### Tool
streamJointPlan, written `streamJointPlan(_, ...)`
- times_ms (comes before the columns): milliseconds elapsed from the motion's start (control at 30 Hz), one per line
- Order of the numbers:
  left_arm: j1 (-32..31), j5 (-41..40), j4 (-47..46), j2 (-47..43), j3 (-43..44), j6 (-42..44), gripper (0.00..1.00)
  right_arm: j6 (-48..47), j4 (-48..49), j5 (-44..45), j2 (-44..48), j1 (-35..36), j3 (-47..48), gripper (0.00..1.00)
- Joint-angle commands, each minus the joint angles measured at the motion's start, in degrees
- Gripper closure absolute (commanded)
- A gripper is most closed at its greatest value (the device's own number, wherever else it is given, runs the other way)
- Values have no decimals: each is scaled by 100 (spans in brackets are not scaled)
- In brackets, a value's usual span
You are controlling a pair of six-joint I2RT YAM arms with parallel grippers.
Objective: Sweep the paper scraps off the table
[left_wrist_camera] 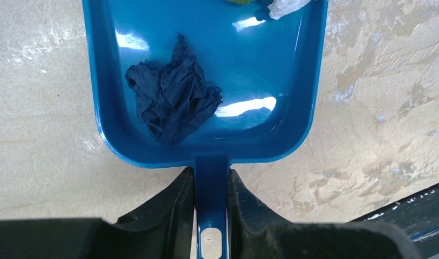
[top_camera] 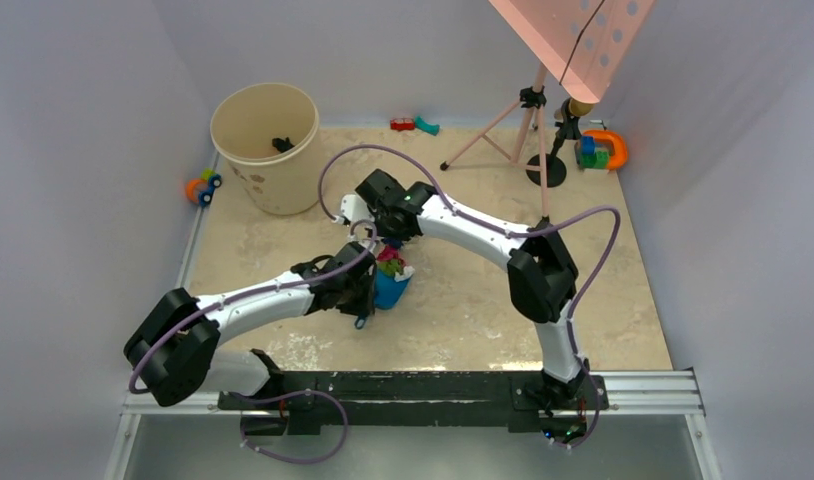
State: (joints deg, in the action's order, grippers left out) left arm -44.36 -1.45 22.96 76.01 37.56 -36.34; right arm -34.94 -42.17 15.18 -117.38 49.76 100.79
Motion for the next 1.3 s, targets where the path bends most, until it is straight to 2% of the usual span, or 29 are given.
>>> streamJointPlan(0, 187, 102, -128, 6, 7, 136, 100, -140, -1031, -1317, 496, 6, -28, 100)
streamJointPlan(133, 278, -3, -243, 34, -12, 254, 100, 203, -1474, -2537, 822, 16, -150, 100)
streamJointPlan(267, 275, -198, -336, 5, -82, 368, 100, 380, -1501, -3373, 1268, 16, -507, 100)
streamJointPlan(500, 260, -224, -603, -97, -207, 523, 100, 1074, -1273, -3457, 1930, -240, -653, 100)
streamJointPlan(833, 73, -556, -965, -629, -516, 670, 100, 2605, -555, -1390, 2858, -970, -780, 100)
streamJointPlan(1000, -4, -860, -634, -894, -412, 700, 100, 3533, 97, 383, 3480, -1032, -1351, 100)
streamJointPlan(1100, -5, -1008, -213, -1012, -138, 690, 100, 3927, 300, 749, 3832, -1065, -1684, 100)
streamJointPlan(1267, 13, -1209, 692, -1332, 605, 717, 100, 4267, 780, 842, 4546, -1091, -2428, 100)
